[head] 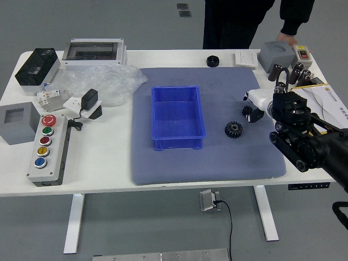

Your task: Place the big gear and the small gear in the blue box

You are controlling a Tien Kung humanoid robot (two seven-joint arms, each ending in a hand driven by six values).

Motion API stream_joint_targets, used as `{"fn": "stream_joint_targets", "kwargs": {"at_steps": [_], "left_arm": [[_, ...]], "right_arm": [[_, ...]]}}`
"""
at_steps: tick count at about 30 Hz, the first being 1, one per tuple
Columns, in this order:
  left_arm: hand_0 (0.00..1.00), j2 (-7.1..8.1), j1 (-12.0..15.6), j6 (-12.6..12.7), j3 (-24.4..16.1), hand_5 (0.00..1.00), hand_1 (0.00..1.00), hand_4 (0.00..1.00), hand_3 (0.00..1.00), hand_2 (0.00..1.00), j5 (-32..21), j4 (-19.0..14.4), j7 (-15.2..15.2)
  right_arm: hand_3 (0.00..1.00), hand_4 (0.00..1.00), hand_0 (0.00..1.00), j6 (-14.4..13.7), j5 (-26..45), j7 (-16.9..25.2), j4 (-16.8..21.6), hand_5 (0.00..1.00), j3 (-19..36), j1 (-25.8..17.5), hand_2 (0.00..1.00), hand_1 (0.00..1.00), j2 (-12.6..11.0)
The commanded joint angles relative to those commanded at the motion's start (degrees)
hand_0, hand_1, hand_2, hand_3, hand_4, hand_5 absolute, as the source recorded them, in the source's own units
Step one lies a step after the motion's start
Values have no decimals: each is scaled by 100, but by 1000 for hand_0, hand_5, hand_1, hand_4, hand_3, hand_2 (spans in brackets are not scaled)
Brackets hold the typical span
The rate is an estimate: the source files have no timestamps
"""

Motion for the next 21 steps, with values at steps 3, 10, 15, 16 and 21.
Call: {"fn": "stream_joint_targets", "kwargs": {"at_steps": [3, 10, 15, 16, 21], "left_arm": [[818, 1, 2, 0, 1, 135, 823, 525, 784, 822, 2, 0, 0], [818, 4, 2, -2, 8, 134, 823, 525, 784, 822, 8, 0, 1], [818, 5, -3, -3, 15, 133, 823, 526, 786, 822, 8, 0, -1], [818, 5, -2, -4, 17, 133, 823, 526, 786, 822, 9, 0, -1], [817, 7, 0, -5, 28, 132, 822, 526, 785, 822, 6, 0, -1]], "right_arm": [[844, 579, 735, 2, -29, -4, -21, 229, 22, -14, 800, 690, 27], [812, 577, 717, -18, -69, -12, -51, 229, 39, -48, 776, 666, 71], [718, 572, 663, -55, -107, -11, -79, 228, 47, -74, 705, 627, 92], [718, 572, 663, -67, -123, -11, -82, 228, 48, -80, 705, 627, 95], [654, 564, 598, -107, -197, -5, -94, 225, 55, -100, 613, 558, 103]]}}
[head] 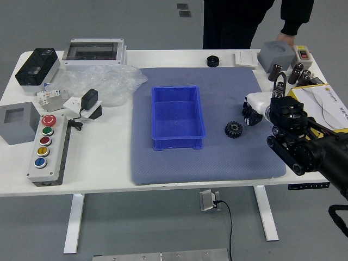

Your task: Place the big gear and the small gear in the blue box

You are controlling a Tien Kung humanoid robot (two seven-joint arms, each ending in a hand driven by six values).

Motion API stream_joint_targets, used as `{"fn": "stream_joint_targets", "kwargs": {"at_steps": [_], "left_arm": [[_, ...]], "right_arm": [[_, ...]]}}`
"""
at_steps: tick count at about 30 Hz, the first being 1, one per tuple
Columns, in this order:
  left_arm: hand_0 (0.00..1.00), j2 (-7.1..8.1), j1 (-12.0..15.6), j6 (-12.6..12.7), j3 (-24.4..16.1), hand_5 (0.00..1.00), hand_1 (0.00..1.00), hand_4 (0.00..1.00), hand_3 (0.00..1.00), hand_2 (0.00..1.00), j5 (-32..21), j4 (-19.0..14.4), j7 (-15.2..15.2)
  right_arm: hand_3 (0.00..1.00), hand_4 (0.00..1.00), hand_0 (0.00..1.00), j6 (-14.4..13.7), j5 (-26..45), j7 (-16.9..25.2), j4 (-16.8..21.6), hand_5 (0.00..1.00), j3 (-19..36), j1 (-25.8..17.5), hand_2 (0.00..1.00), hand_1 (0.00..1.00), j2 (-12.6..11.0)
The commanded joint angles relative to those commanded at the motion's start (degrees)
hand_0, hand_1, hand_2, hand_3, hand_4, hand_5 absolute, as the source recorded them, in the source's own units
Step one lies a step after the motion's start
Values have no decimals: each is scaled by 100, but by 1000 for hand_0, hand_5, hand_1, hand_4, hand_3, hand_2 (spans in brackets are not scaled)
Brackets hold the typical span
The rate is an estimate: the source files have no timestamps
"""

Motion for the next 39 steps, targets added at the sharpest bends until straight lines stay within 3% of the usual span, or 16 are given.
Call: {"fn": "stream_joint_targets", "kwargs": {"at_steps": [2, 3, 18, 25, 32, 39], "left_arm": [[817, 0, 0, 0, 4, 132, 822, 526, 785, 822, -3, 0, -1], [817, 0, 0, 0, 6, 132, 822, 526, 785, 822, -3, 0, -1], [818, -6, 1, 2, 9, 133, 822, 526, 785, 822, -18, 0, -3], [817, -8, 0, 3, 0, 131, 822, 525, 785, 822, -24, 0, -6], [818, -3, 1, 7, -19, 133, 823, 525, 784, 822, -27, 0, -7], [817, 5, 7, 10, -58, 134, 822, 525, 784, 822, -8, 0, 0]], "right_arm": [[654, 564, 598, -13, -21, 2, -5, 225, 0, -6, 613, 558, 3], [598, 551, 516, -21, -35, 3, -8, 227, 2, -9, 533, 487, 5], [539, 505, 508, -197, -150, 13, -70, 210, 103, -7, 479, 443, 14], [533, 495, 504, -239, -196, -9, 77, 207, 281, -13, 469, 434, -66], [531, 492, 507, -244, -259, -63, 568, 197, 689, -79, 462, 432, -262], [529, 468, 515, -243, -298, -131, 1406, 192, 1019, -185, 460, 434, -399]]}}
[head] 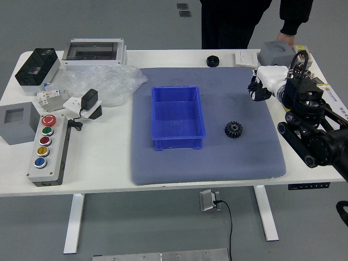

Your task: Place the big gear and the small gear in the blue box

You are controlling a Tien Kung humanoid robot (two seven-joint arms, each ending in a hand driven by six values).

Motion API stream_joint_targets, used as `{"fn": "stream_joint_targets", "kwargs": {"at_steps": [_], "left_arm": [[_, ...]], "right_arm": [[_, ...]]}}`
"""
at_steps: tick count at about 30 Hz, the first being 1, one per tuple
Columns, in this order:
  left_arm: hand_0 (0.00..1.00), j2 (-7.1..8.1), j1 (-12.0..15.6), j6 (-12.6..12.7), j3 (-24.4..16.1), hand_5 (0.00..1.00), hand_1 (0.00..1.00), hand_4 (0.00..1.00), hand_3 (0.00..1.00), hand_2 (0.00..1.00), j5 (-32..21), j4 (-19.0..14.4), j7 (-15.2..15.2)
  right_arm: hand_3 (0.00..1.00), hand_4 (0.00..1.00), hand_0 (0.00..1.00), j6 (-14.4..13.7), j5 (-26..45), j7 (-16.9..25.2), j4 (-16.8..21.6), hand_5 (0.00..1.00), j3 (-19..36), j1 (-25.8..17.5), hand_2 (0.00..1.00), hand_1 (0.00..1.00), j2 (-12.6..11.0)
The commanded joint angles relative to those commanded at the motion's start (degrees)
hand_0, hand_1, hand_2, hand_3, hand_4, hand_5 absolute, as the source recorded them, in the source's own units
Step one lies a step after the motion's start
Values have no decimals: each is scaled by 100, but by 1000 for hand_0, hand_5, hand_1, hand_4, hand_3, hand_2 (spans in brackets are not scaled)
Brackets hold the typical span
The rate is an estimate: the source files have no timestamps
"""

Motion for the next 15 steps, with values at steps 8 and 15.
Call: {"fn": "stream_joint_targets", "kwargs": {"at_steps": [8, 15], "left_arm": [[817, -7, -1, 1, 1, 135, 821, 527, 784, 822, 0, 0, -2], [818, -1, 11, -4, -4, 137, 822, 526, 783, 821, 41, 0, 8]], "right_arm": [[530, 453, 526, 25, 66, -71, 1049, 193, -100, -66, 460, 437, 153], [530, 452, 529, 9, 166, -113, 1791, 194, -452, -63, 461, 438, 558]]}}
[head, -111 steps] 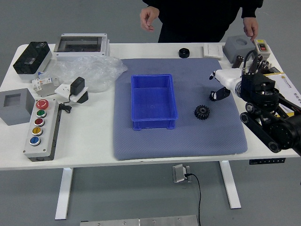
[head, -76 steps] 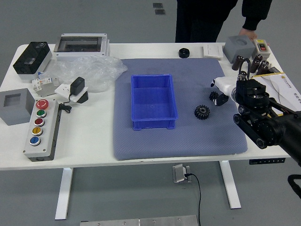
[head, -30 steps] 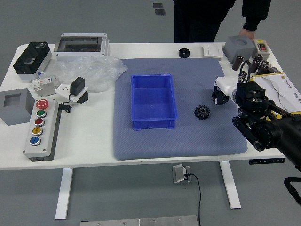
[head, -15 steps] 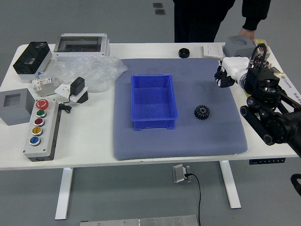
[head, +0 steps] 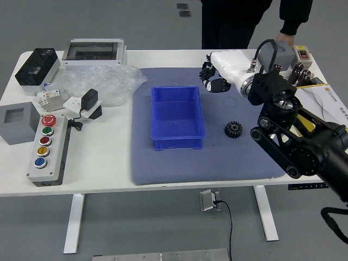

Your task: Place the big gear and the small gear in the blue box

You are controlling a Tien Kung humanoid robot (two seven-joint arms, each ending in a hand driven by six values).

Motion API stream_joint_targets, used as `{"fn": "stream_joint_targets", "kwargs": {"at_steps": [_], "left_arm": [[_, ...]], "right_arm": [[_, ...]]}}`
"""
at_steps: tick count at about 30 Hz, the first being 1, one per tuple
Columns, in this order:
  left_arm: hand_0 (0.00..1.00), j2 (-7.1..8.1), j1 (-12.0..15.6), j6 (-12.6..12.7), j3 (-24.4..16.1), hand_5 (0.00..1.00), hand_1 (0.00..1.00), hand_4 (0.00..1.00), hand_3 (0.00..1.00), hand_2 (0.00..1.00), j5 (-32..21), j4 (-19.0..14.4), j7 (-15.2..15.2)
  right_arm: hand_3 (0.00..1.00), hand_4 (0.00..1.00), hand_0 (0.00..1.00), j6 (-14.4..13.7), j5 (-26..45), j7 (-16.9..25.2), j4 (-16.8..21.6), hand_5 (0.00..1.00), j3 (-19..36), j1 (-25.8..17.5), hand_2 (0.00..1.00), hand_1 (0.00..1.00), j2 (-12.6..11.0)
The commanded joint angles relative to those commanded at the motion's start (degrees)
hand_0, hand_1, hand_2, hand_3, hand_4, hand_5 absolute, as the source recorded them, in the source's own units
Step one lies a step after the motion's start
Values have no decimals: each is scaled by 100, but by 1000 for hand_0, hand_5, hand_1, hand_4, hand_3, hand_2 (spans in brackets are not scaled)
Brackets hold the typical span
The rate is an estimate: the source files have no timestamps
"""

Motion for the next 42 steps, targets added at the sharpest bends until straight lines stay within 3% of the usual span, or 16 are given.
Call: {"fn": "stream_joint_targets", "kwargs": {"at_steps": [5, 8, 9, 14, 15, 20, 21, 24, 29, 35, 42], "left_arm": [[818, 1, 2, -3, 26, 136, 821, 525, 783, 822, 11, 0, 6], [818, -1, -3, -4, 47, 136, 821, 525, 783, 822, 0, 0, 4], [817, -1, -4, -4, 50, 136, 822, 525, 783, 822, 0, 0, 5], [817, 3, 2, -6, 56, 136, 822, 525, 783, 822, 10, 0, 14], [817, 3, 3, -6, 55, 137, 822, 525, 783, 822, 13, 0, 15], [817, -1, -3, -10, 60, 137, 822, 525, 783, 822, 16, 0, 12], [817, -1, -5, -10, 59, 138, 822, 525, 783, 821, 18, 0, 13], [817, -2, -8, -9, 59, 138, 822, 525, 783, 821, 14, 0, 11], [818, -1, -7, -6, 60, 139, 822, 524, 783, 821, -10, 0, 7], [817, 8, -2, 1, 40, 138, 822, 523, 782, 821, -33, 0, 5], [817, 3, -35, 6, 33, 139, 822, 523, 783, 821, -60, 0, -6]], "right_arm": [[538, 450, 529, -56, 123, 0, -29, 194, -255, -11, 464, 439, 337], [538, 450, 529, 17, 200, -4, -84, 194, -367, -33, 464, 439, 423], [821, 680, 600, 67, 243, -13, -106, 371, -390, -41, 606, 550, 437], [821, 680, 600, 312, 456, -57, -209, 371, -383, -57, 606, 550, 458], [998, 801, 685, 334, 473, -60, -218, 485, -376, -57, 731, 622, 457], [998, 801, 685, 532, 559, -95, -269, 485, -330, -49, 731, 622, 447], [998, 856, 731, 564, 566, -101, -275, 533, -328, -49, 790, 656, 446], [998, 856, 731, 618, 569, -119, -256, 533, -316, -50, 790, 656, 423], [998, 862, 721, 630, 565, -131, -67, 546, -165, -101, 783, 652, 186], [957, 841, 721, 672, 651, -126, 97, 523, 142, -272, 773, 660, -327], [915, 829, 722, 814, 875, -126, -148, 512, 338, -409, 773, 674, -750]]}}
